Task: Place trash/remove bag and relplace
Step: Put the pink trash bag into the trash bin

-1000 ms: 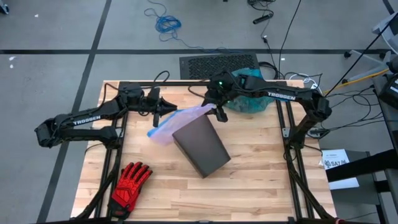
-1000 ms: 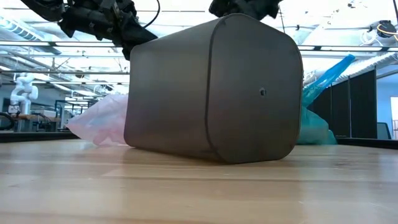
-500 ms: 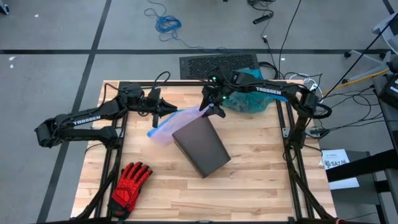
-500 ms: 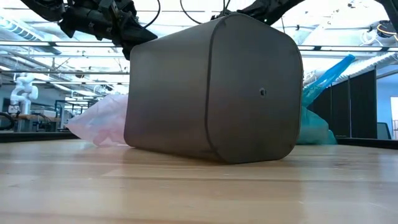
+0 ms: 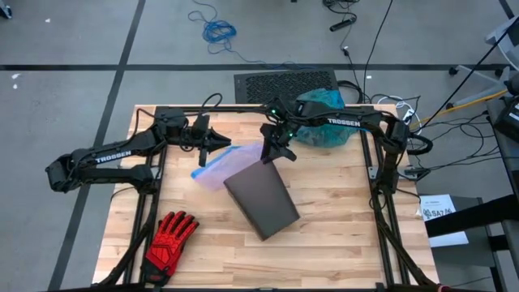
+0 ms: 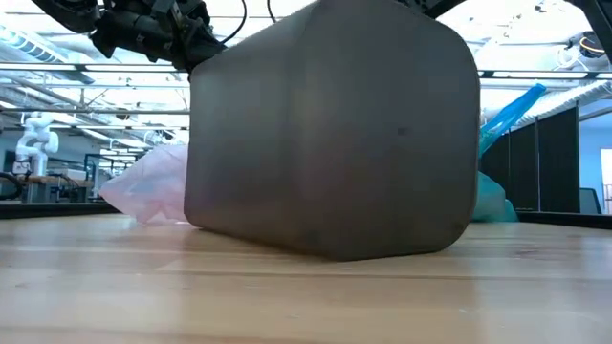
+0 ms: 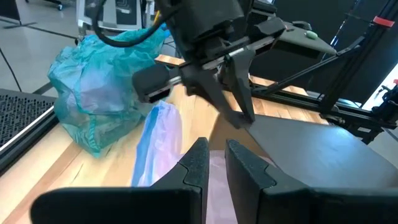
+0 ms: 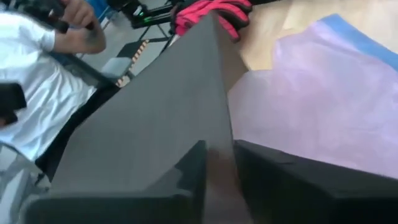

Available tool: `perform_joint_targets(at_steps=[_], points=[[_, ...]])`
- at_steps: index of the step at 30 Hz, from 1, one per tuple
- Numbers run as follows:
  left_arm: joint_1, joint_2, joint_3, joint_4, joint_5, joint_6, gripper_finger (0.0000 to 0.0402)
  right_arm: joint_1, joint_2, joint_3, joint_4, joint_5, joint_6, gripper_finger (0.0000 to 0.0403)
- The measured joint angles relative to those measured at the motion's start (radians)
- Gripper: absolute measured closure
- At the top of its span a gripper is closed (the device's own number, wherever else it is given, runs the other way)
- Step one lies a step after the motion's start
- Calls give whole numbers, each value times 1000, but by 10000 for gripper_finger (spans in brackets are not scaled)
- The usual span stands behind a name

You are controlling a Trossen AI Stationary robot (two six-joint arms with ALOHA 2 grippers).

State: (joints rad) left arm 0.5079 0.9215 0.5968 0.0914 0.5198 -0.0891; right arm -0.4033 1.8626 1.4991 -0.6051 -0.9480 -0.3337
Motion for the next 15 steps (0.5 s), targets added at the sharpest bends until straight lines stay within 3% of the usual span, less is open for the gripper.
perform_joint_targets(at_steps=[3, 6, 11, 15], points=[[0, 0, 0, -2, 0, 0, 352, 23, -1, 1, -6, 0, -57, 388], [0, 0, 0, -3, 0, 0, 352, 50, -4, 3, 8, 82, -79, 393], [0, 0, 0, -3, 0, 17, 354, 109, -38, 4, 15, 303, -171, 403], [0, 0, 0, -2, 0, 24, 373, 166, -91, 3, 23, 537, -234, 401]])
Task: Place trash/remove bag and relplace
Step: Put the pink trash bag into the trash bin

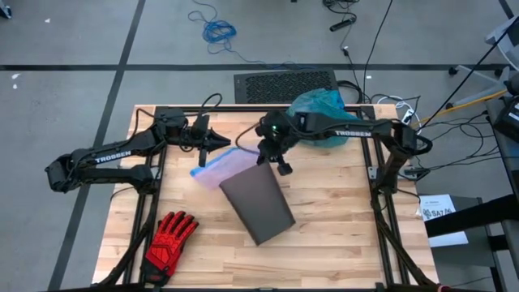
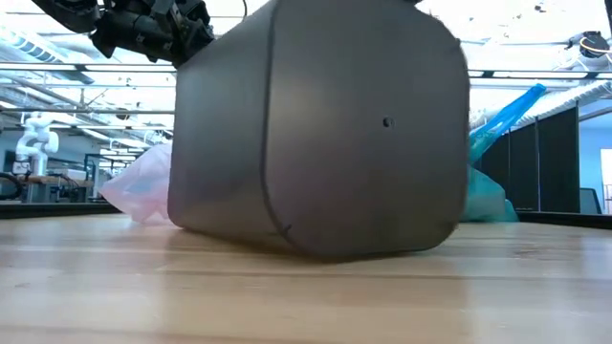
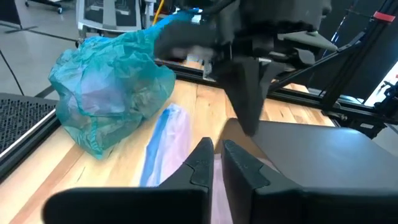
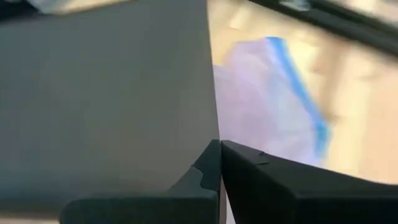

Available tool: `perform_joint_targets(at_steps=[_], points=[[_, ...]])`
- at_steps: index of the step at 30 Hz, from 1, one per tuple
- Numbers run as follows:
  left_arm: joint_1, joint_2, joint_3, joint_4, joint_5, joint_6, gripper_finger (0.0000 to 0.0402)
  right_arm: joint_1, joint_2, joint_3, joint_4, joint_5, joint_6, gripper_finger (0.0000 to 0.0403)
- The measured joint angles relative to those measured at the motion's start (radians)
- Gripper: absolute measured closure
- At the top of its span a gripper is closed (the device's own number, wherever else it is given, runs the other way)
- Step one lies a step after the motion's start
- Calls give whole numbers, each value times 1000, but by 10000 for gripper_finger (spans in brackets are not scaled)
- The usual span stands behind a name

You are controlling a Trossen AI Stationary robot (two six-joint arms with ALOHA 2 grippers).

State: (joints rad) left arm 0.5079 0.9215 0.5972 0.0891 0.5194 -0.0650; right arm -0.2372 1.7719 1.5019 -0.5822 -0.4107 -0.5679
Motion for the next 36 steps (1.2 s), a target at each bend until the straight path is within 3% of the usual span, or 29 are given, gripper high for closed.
perform_joint_targets(at_steps=[5, 9, 15, 19, 22, 26, 30, 36], points=[[0, 0, 0, 2, 0, 0, 398, 57, -52, -4, 21, 201, -49, 401], [0, 0, 0, 4, 0, 0, 399, 86, -76, -5, 20, 206, -51, 401], [0, 0, 0, 10, 0, 0, 400, 138, -110, -5, 28, 313, -70, 402], [0, 0, 0, 10, 0, -1, 400, 115, -118, -5, 29, 306, 26, 402], [0, 0, 0, 10, 0, -1, 400, 47, -118, -5, 14, 223, 113, 400], [0, 0, 0, 10, 0, -2, 400, -77, -118, -5, 15, -30, 215, 372], [0, 0, 0, 10, 0, 0, 400, -183, -111, -3, 26, -271, 249, 318], [0, 0, 0, 7, 0, 19, 400, -234, -47, -3, 37, -380, 245, 240]])
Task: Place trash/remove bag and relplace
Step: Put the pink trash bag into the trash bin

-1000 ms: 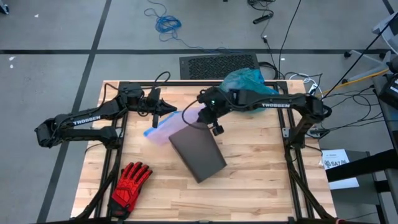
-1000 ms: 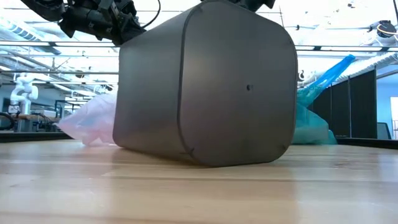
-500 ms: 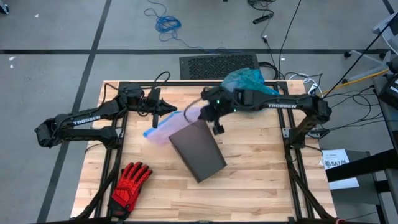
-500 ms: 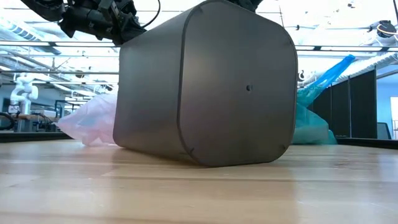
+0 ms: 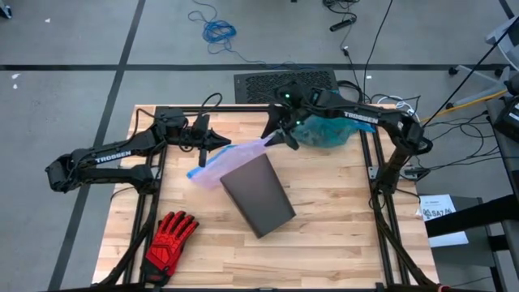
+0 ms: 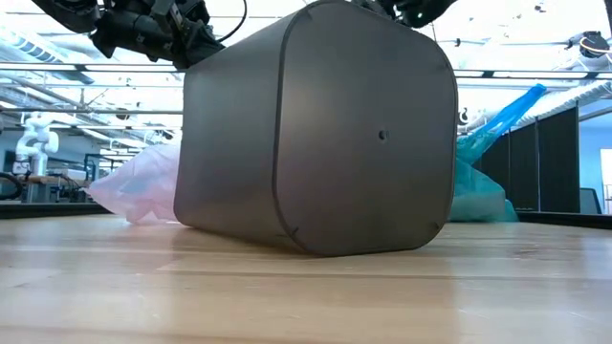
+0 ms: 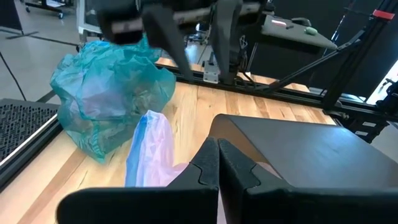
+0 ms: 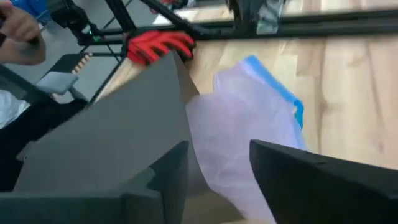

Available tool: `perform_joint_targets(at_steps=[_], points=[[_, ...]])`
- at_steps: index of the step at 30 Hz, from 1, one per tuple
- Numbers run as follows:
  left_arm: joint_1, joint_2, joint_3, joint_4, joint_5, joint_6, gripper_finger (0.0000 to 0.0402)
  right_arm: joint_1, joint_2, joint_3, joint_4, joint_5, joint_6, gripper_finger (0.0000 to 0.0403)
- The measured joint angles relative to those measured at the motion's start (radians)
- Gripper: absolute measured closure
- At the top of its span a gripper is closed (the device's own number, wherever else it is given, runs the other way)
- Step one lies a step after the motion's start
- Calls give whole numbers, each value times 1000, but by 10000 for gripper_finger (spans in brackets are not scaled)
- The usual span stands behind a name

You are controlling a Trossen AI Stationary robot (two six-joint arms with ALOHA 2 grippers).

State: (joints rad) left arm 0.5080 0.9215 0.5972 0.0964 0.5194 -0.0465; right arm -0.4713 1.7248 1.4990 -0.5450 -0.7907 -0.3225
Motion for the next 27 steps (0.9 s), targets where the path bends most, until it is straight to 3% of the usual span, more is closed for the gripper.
perform_joint_targets(at_steps=[6, 17, 27], points=[[0, 0, 0, -5, 0, 1, 400, 2, 89, 0, 17, -13, -8, 225], [0, 0, 0, -8, 0, 2, 400, 15, 164, 0, -17, -232, 60, 225], [0, 0, 0, -8, 0, 2, 400, 71, 209, 3, -5, -278, 1, 238]])
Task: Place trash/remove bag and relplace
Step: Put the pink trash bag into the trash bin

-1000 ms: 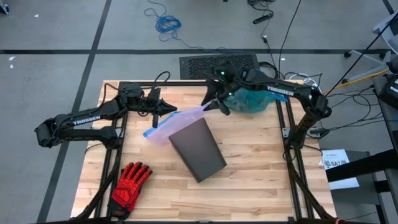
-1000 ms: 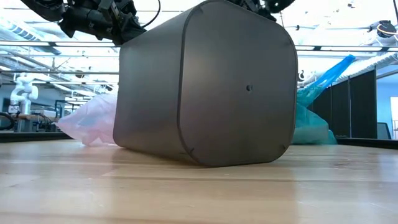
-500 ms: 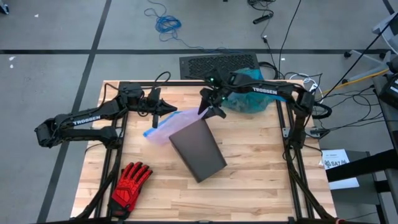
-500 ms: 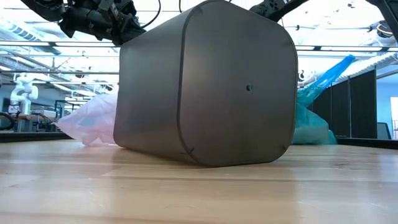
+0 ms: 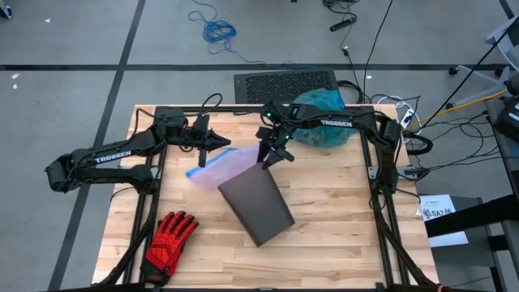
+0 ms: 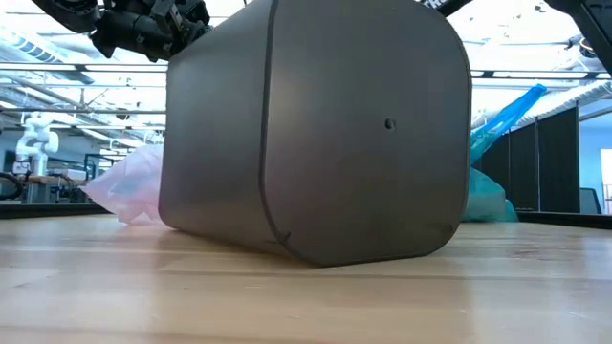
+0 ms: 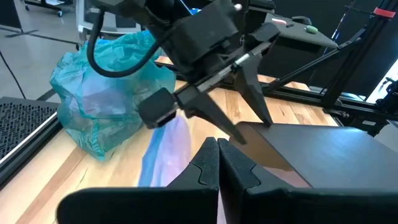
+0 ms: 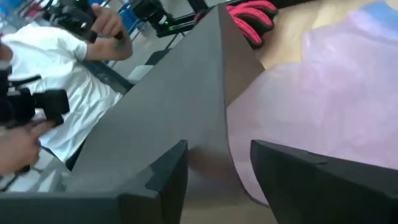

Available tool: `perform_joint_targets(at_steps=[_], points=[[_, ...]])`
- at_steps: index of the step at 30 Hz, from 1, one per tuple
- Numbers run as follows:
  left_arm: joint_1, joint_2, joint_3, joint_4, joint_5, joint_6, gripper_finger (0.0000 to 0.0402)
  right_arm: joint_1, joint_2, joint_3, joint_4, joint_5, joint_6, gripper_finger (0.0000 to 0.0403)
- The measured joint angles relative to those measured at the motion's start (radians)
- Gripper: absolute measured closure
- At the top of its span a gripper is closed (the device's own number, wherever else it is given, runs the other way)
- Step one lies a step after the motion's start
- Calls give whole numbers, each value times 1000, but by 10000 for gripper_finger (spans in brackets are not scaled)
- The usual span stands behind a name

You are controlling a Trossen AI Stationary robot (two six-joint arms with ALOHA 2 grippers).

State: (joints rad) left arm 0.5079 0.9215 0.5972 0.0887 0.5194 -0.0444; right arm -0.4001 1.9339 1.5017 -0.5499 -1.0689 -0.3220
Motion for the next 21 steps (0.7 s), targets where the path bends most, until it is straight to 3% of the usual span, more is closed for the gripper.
perform_joint_targets(at_steps=[3, 6, 8, 12, 17, 21], points=[[0, 0, 0, 0, 0, 0, 400, 19, 1, 0, 14, 1, -47, 280], [0, 0, 0, 0, 0, 2, 400, 40, 1, 0, 15, -7, -101, 357], [0, 0, 0, 0, 0, 2, 400, 55, 0, 1, 17, -12, -128, 386], [0, 0, 0, 0, 0, 5, 400, 80, 0, 21, 6, 44, -146, 399], [0, 0, 0, 0, 0, 5, 400, 119, -8, 95, -96, 300, -229, 402], [0, 0, 0, 0, 0, 5, 400, 145, -39, 186, -170, 352, -248, 401]])
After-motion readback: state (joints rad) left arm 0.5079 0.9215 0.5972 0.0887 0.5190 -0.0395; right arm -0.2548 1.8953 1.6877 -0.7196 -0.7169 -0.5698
